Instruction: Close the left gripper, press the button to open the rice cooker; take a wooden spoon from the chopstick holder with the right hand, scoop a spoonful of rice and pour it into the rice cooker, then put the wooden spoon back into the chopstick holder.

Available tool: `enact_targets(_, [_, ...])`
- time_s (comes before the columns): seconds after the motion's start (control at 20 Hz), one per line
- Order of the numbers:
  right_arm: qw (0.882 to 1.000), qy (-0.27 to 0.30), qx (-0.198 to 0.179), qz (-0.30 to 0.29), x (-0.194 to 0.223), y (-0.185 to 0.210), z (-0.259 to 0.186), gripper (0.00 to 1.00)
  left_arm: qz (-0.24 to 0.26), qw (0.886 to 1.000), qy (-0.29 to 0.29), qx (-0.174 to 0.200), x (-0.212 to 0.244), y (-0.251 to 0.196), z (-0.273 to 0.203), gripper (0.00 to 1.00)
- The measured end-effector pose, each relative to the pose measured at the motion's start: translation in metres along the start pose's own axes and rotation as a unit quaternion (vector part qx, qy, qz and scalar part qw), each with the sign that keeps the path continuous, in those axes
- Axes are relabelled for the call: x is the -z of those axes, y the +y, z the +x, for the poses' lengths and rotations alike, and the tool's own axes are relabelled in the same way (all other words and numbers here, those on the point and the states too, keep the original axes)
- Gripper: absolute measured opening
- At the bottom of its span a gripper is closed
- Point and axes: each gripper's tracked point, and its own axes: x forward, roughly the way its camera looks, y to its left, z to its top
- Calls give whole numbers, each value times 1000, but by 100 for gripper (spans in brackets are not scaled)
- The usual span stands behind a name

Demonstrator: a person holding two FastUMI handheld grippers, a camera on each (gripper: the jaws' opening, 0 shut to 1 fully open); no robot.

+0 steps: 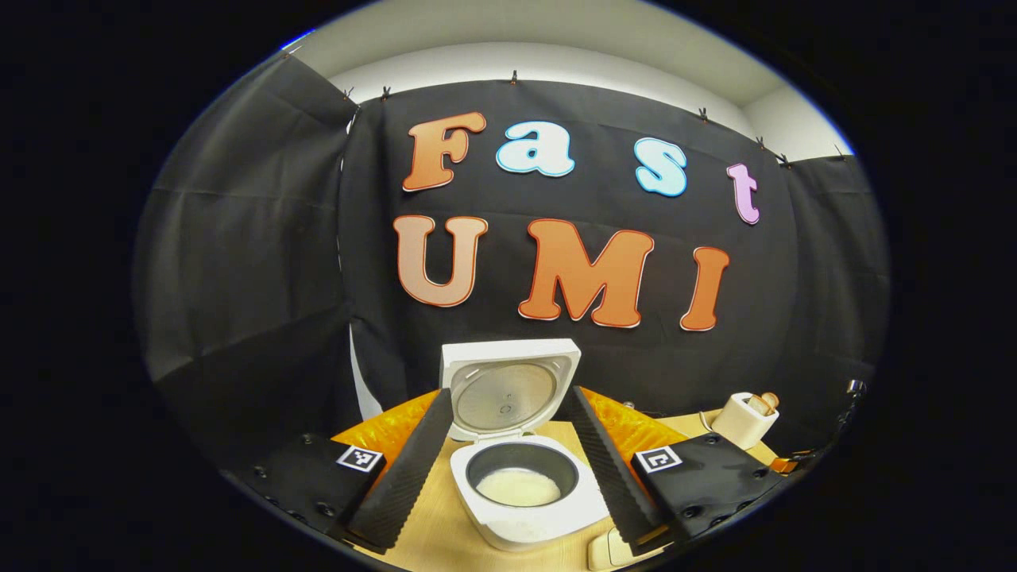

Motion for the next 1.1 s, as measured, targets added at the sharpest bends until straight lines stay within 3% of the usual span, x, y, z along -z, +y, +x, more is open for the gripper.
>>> enact_targets(0.3, [1000,-27,-7,-12,-29,6,-21,95,16,999,-43,-20,-70,-3,86,99])
enact_targets(0.55, [999,-32,-4,-5,-34,1,-28,95,40,999,-24,-20,-82,-19,165,100])
enact_targets(0.8, [1000,-27,15,-4,-30,-14,-36,95,57,997,40,-31,-39,-19,232,99])
enact_targets(1.1, [999,-27,38,-8,-28,-28,-46,95,41,993,92,-56,8,-3,275,100])
